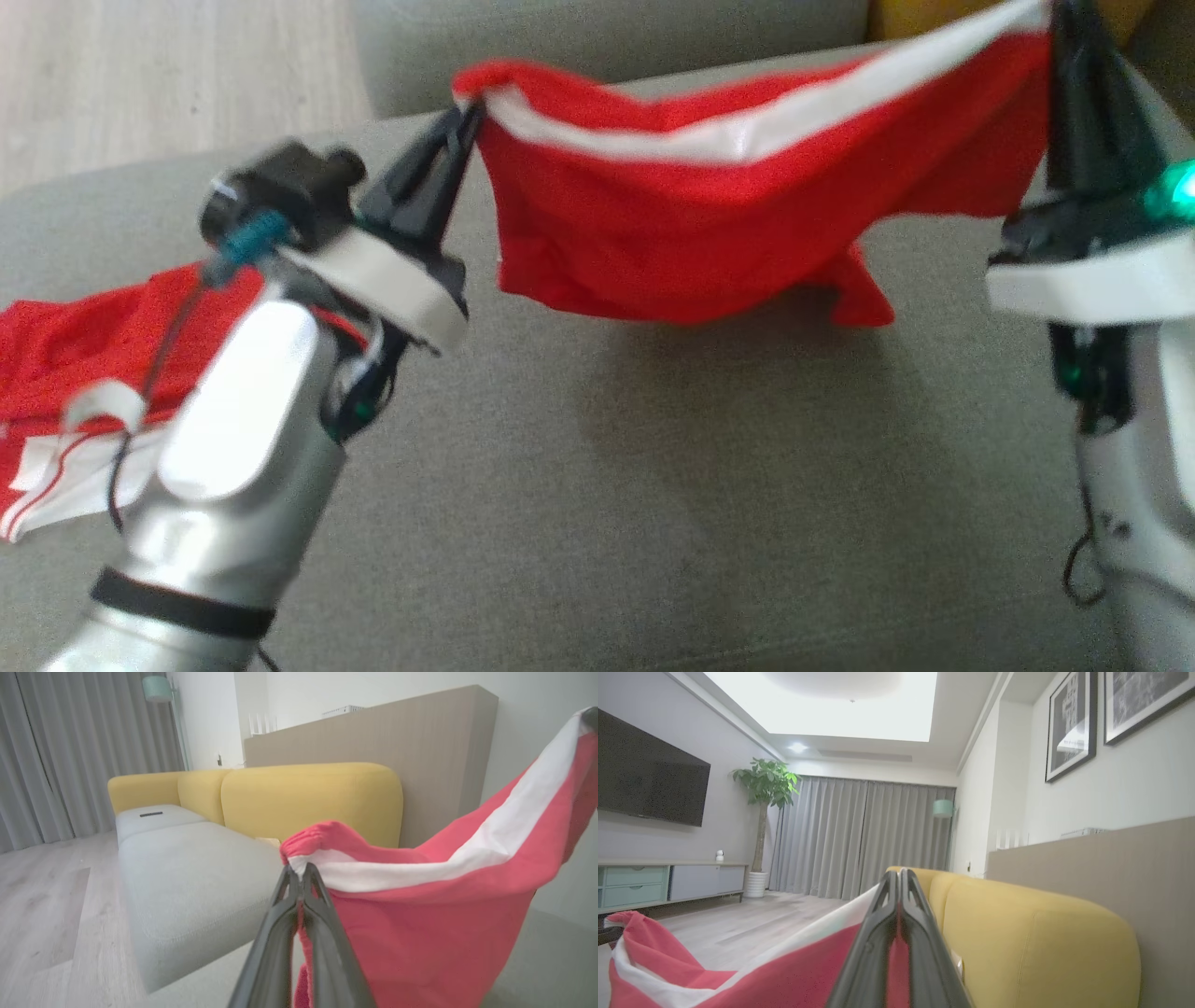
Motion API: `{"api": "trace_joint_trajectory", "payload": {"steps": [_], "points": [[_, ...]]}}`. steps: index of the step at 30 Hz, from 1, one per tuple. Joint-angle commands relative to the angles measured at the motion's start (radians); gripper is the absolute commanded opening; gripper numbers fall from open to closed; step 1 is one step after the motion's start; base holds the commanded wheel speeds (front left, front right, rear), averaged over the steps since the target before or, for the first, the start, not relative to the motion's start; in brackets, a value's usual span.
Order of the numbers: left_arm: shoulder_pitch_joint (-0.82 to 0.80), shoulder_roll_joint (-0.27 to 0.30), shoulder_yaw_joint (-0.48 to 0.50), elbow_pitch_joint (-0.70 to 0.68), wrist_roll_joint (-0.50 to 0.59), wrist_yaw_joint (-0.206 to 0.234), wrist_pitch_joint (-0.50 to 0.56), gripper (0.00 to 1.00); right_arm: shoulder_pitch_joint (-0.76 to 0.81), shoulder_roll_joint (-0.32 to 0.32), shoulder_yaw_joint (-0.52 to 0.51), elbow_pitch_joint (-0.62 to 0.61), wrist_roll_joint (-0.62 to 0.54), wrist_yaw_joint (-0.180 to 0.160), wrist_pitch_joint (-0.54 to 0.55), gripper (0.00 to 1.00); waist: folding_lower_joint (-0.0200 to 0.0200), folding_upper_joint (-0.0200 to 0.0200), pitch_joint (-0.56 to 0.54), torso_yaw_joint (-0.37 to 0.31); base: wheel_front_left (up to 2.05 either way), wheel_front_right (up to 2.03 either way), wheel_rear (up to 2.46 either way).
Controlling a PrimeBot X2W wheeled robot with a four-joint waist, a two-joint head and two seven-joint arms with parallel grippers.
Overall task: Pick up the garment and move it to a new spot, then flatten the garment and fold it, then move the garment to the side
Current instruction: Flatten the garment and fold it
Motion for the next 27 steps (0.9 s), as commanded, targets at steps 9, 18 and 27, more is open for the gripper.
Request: {"api": "trace_joint_trajectory", "payload": {"steps": [9,18,27], "points": [[-0.054,0.065,0.14,-0.188,-0.09,0.068,0.077,0.0,-0.066,-0.019,0.009,-0.123,-0.003,-0.001,0.079,0.0,0.0,0.0,-0.076,0.023,0.0,0.0,0.0],[0.086,0.122,0.131,-0.389,-0.124,0.098,0.194,0.0,0.06,0.002,-0.052,-0.244,-0.028,-0.001,0.2,0.0,0.0,0.0,-0.041,0.025,0.0,0.0,0.0],[-0.129,0.186,0.13,-0.358,-0.112,0.055,0.314,0.0,-0.158,-0.012,-0.054,-0.146,0.025,-0.001,0.281,0.0,0.0,0.0,0.191,-0.002,0.0,0.0,0.0]]}}
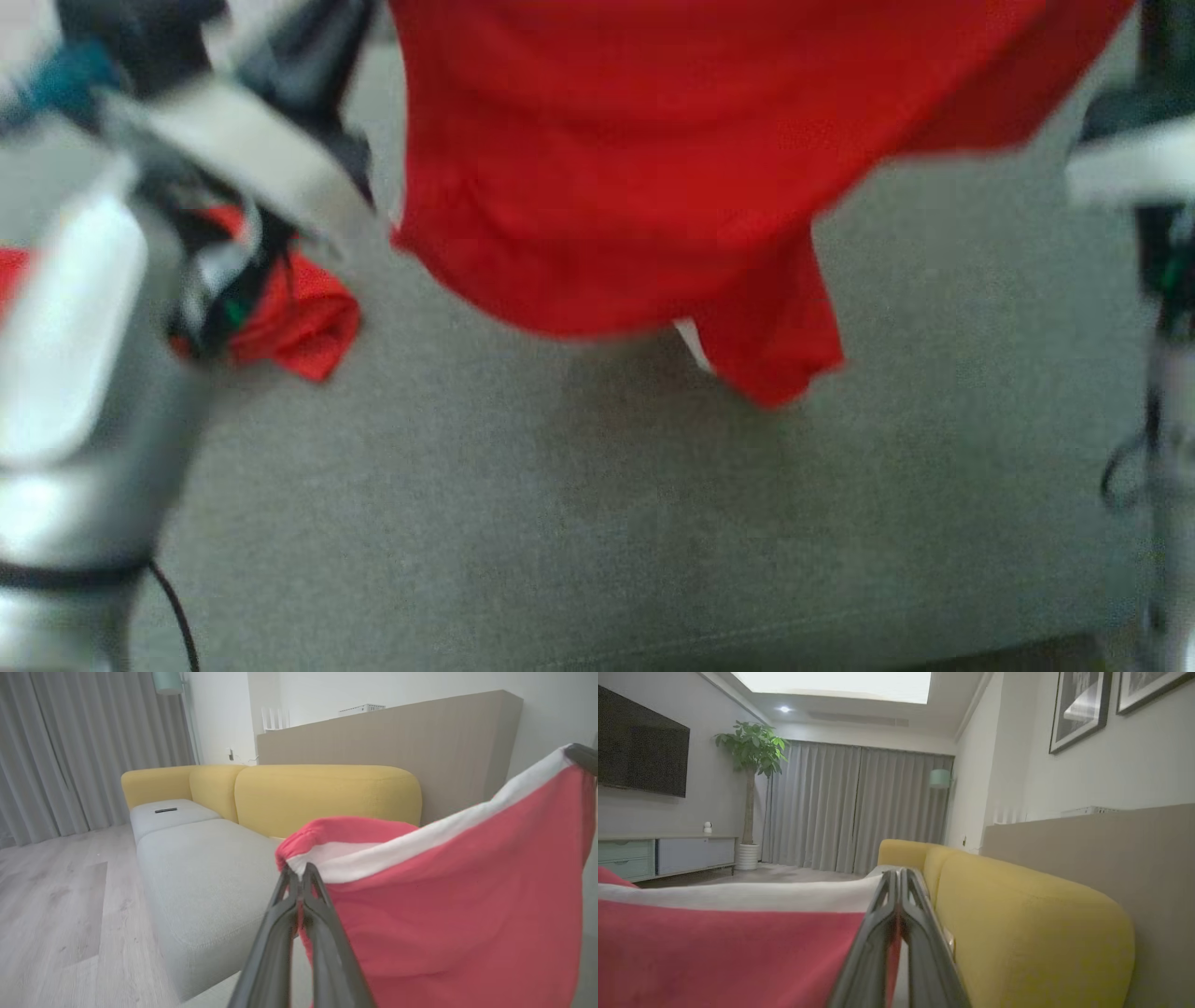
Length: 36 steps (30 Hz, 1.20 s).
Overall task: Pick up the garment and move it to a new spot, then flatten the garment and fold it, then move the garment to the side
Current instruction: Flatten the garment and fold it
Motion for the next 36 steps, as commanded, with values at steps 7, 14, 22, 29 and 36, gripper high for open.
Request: {"api": "trace_joint_trajectory", "payload": {"steps": [7,14,22,29,36], "points": [[-0.467,0.054,0.029,0.237,0.032,-0.047,-0.035,0.0,-0.494,-0.023,0.05,0.322,0.034,-0.001,-0.064,0.0,0.0,0.0,0.285,-0.046,0.0,0.0,0.0],[-0.808,-0.008,0.009,0.546,0.071,-0.055,-0.237,0.0,-0.848,-0.017,0.008,0.653,-0.068,-0.001,-0.281,0.0,0.0,0.0,0.337,-0.052,0.0,0.0,0.0],[-0.776,-0.085,-0.106,0.733,0.008,-0.058,-0.366,0.0,-0.802,0.022,0.055,0.862,-0.067,-0.001,-0.328,0.0,0.0,0.0,0.327,-0.039,0.0,0.0,0.0],[-0.518,-0.122,-0.176,0.728,-0.107,-0.058,-0.381,0.0,-0.585,-0.001,0.202,0.967,0.126,-0.001,-0.322,0.0,0.0,0.0,0.283,-0.019,0.0,0.0,0.0],[-0.278,-0.072,-0.256,0.619,-0.081,-0.058,-0.382,0.0,-0.407,-0.123,0.435,0.934,0.257,-0.001,-0.259,0.0,0.0,0.0,0.218,-0.007,0.0,0.0,0.0]]}}
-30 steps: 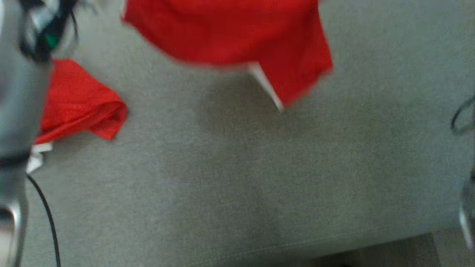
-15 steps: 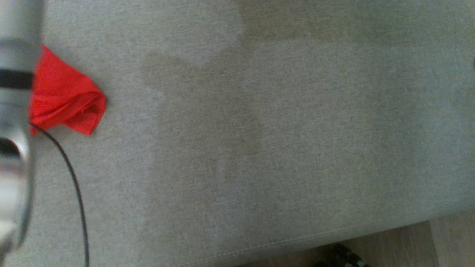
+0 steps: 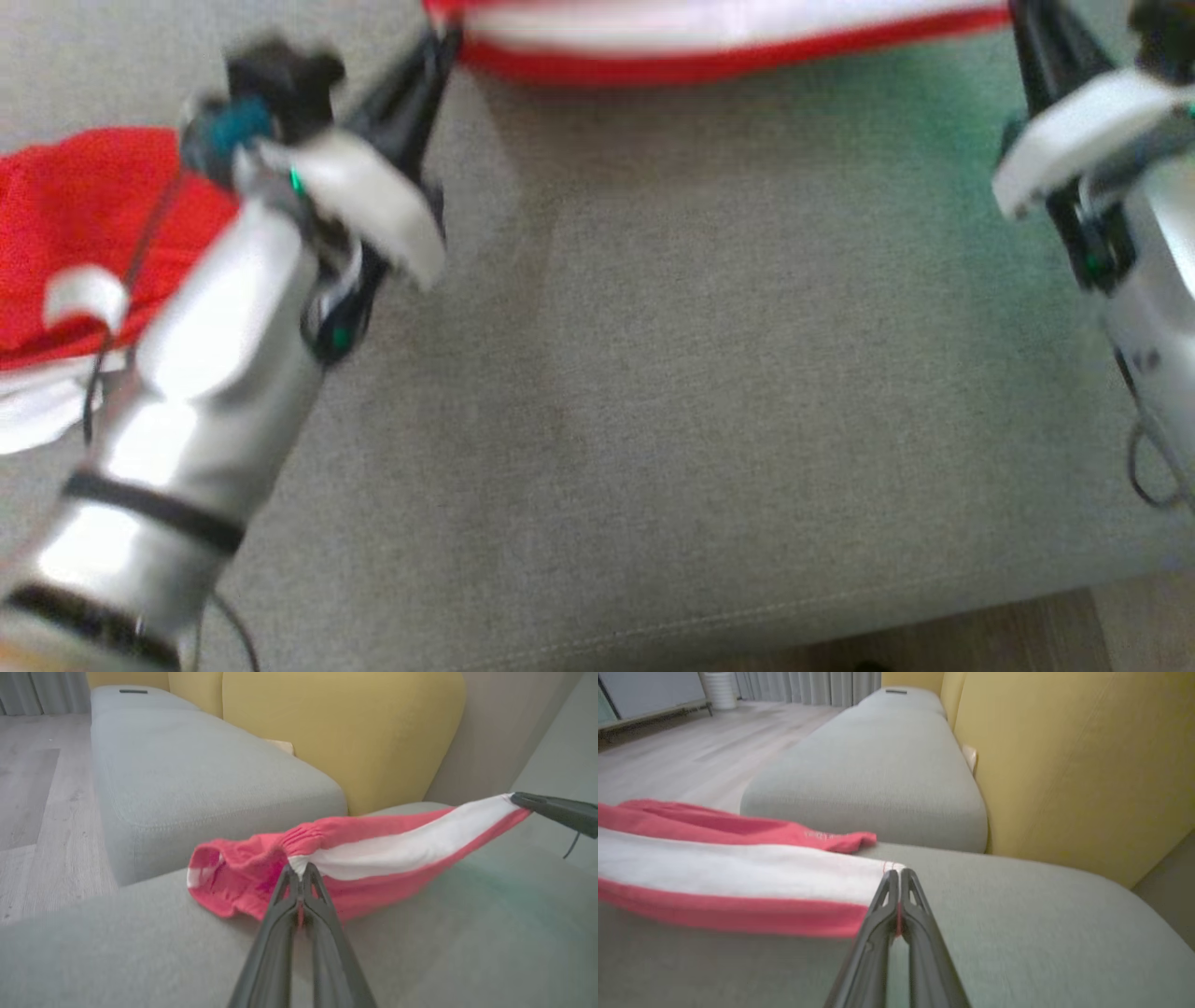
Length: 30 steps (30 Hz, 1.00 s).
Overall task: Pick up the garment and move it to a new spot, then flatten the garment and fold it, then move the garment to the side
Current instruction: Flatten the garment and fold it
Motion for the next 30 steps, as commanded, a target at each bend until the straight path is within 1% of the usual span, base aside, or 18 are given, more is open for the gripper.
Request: {"api": "trace_joint_trajectory", "payload": {"steps": [1,5,8,9,15,18,22,27,30], "points": [[0.001,0.05,0.021,-0.04,0.012,0.001,-0.012,0.0,0.022,-0.029,0.024,-0.037,0.021,-0.001,0.004,0.0,0.0001,0.0,-0.027,0.005,0.0,0.0,0.0],[0.134,0.093,-0.032,-0.099,0.044,0.001,-0.012,0.0,0.112,-0.119,0.122,-0.099,0.105,-0.001,0.042,0.0,0.0001,0.0,-0.079,0.013,0.0,0.0,0.0],[0.21,0.119,-0.063,-0.134,0.067,0.001,-0.012,0.0,0.168,-0.171,0.177,-0.147,0.158,-0.001,0.08,0.0,0.0001,0.0,-0.114,0.014,0.0,0.0,0.0],[0.253,0.13,-0.071,-0.153,0.079,0.001,-0.012,0.0,0.202,-0.204,0.208,-0.178,0.182,-0.001,0.105,0.0,0.0001,0.0,-0.14,0.015,0.0,0.0,0.0],[0.359,0.134,-0.07,-0.198,0.113,0.001,-0.012,0.0,0.306,-0.293,0.257,-0.265,0.239,-0.001,0.171,0.0,0.0001,0.0,-0.208,0.012,0.0,0.0,0.0],[0.409,0.131,-0.065,-0.222,0.13,0.003,-0.012,0.0,0.364,-0.333,0.257,-0.319,0.257,-0.001,0.195,0.0,0.0001,0.0,-0.236,0.005,0.0,0.0,0.0],[0.482,0.126,-0.049,-0.263,0.134,0.009,-0.012,0.0,0.456,-0.386,0.224,-0.397,0.282,-0.001,0.228,0.0,0.0001,0.0,-0.272,-0.005,0.0,0.0,0.0],[0.563,0.125,-0.048,-0.326,0.141,0.019,-0.012,0.0,0.596,-0.447,0.151,-0.513,0.298,-0.001,0.285,0.0,0.0001,0.0,-0.293,-0.016,0.0,0.0,0.0],[0.595,0.128,-0.056,-0.36,0.142,0.024,-0.012,0.0,0.676,-0.47,0.084,-0.59,0.29,-0.001,0.314,0.0,0.0001,0.0,-0.297,-0.015,0.0,0.0,0.0]]}}
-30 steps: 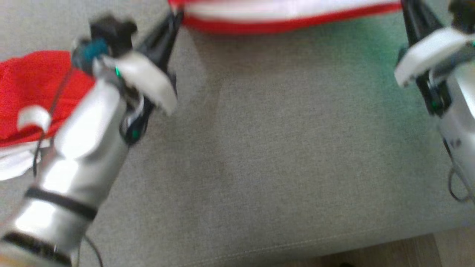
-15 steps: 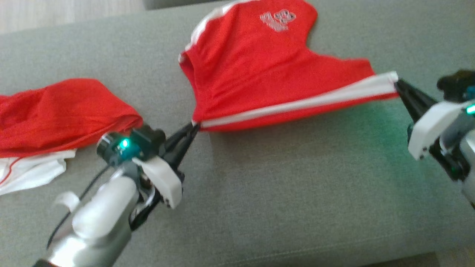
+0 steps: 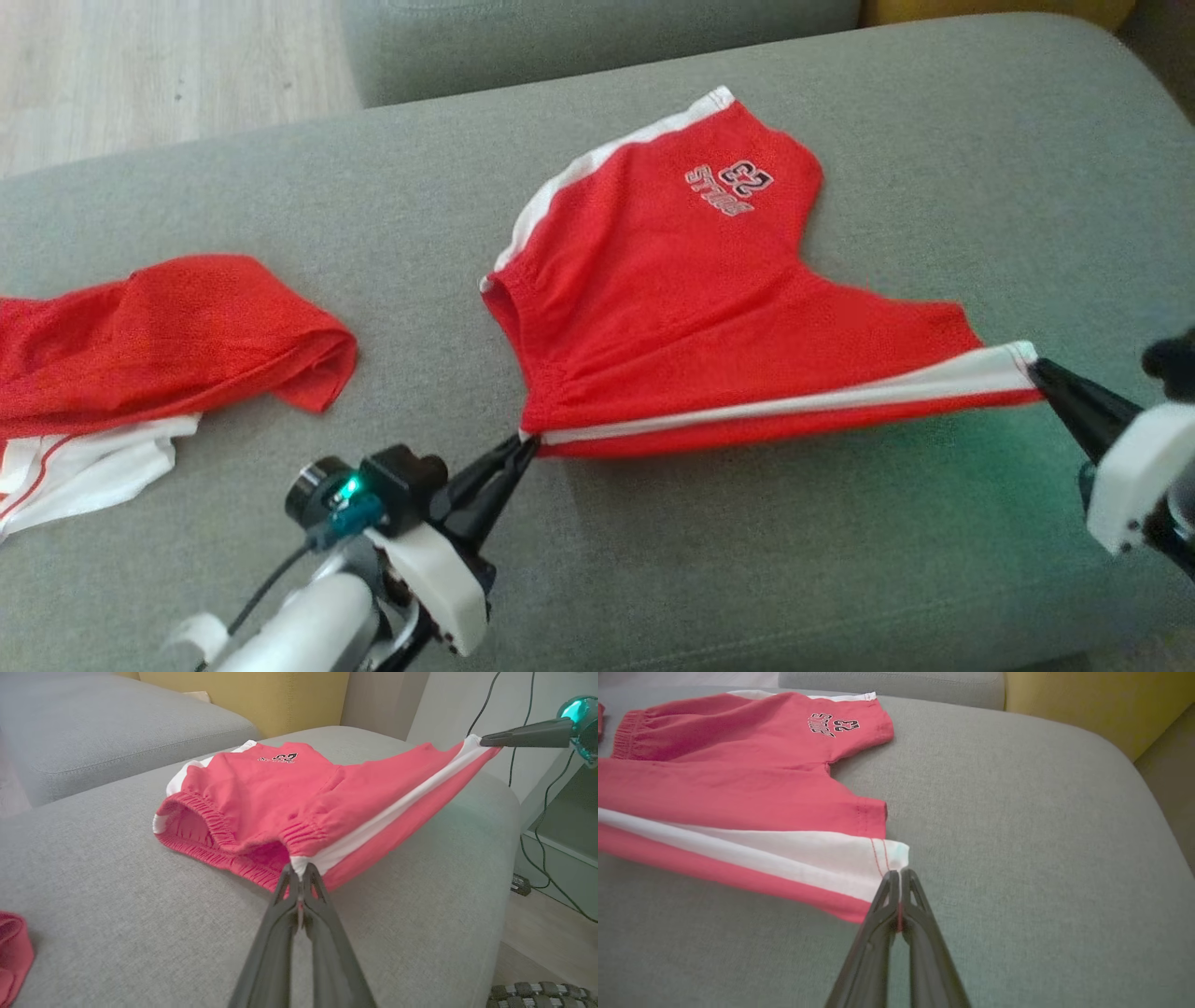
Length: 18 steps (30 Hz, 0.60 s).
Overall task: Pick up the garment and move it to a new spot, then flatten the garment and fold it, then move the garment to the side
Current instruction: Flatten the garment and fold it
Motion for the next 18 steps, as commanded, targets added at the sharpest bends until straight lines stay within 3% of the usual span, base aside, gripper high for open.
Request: {"api": "trace_joint_trajectory", "payload": {"steps": [1,10,18], "points": [[-0.024,0.03,0.036,-0.044,0.003,0.009,-0.012,0.0,0.033,-0.053,-0.066,-0.059,-0.009,-0.001,0.008,0.0,0.0001,-0.0001,0.002,0.001,0.0,0.0,0.0],[-0.12,0.023,0.06,-0.089,0.004,0.021,0.013,0.0,0.007,0.032,-0.275,-0.202,-0.178,-0.001,0.075,0.0,0.0001,-0.0001,0.069,0.034,0.0,0.0,0.0],[-0.234,0.001,0.079,-0.06,-0.005,0.016,0.04,0.0,-0.123,0.086,-0.31,-0.213,-0.28,-0.001,0.129,0.0,0.0001,-0.0001,0.14,0.071,0.0,0.0,0.0]]}}
